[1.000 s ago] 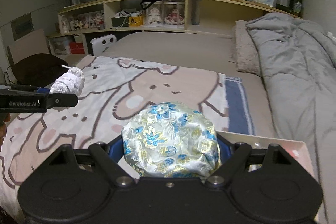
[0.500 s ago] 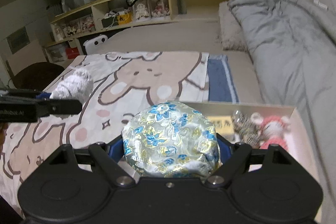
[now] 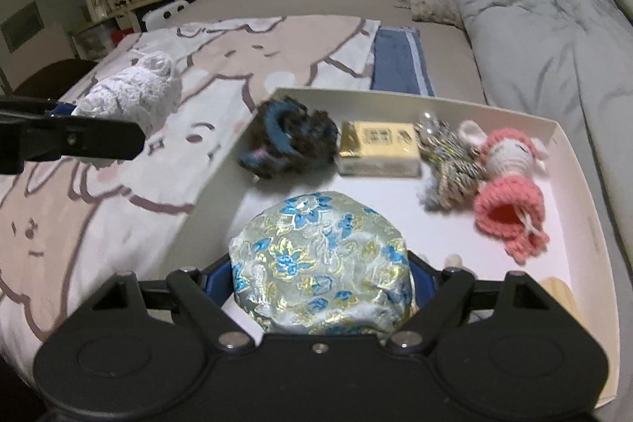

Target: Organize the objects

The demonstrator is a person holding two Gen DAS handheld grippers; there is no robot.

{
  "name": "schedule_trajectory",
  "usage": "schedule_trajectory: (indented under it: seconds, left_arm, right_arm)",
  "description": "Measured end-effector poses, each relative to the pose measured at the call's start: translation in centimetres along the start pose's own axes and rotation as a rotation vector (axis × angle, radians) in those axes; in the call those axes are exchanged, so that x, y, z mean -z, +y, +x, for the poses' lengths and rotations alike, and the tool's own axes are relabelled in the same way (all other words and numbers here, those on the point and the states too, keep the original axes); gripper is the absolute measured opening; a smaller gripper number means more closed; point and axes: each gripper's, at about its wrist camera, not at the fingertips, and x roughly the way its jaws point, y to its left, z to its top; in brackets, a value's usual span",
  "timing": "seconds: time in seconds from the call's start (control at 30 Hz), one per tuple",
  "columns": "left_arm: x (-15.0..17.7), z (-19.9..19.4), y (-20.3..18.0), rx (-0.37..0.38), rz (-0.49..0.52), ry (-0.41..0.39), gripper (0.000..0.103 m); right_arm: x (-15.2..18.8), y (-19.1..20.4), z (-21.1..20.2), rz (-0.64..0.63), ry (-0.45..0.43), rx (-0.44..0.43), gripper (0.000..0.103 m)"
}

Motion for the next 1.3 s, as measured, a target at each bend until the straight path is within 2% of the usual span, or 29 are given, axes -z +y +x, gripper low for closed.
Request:
schedule_trajectory:
  seconds: [0.23, 0.4, 0.53, 0.6, 0.77, 1.3]
  left_arm:
    - [1.3, 3.0, -1.7, 0.048, -0.007, 0.062, 0.044]
    - [2.7, 5.0, -1.6, 0.031, -0.034, 0.163, 0.044]
    - [3.4, 5.7, -1.3, 0.028, -0.042, 0.203, 0.044]
    - [3.6, 5.9, -1.2, 0.025, -0.052, 0.21, 0.047]
    - [3.4, 5.5, -1.5, 0.052, -0.056, 0.213, 0.066]
    - [2.2, 2.8, -1.6, 0.014, -0.047, 0.184, 0.069]
  right_arm:
    - [1.2, -0.8, 0.3, -0.04, 0.023, -0.027, 0.085]
    - [1.8, -0.9, 0.8, -0.069, 0.046, -0.024, 0.085]
    - [2.0, -1.2, 0.8, -0.075, 0.044, -0.03, 0.086]
    - [2.0, -1.2, 0.8, -0.077, 0.048, -0.037, 0.086]
    - [1.9, -1.0, 0.4, -0.103, 0.052, -0.047, 0.091]
    - [0.8, -0.3, -3.2, -0.108, 0.013, -0.022, 0.094]
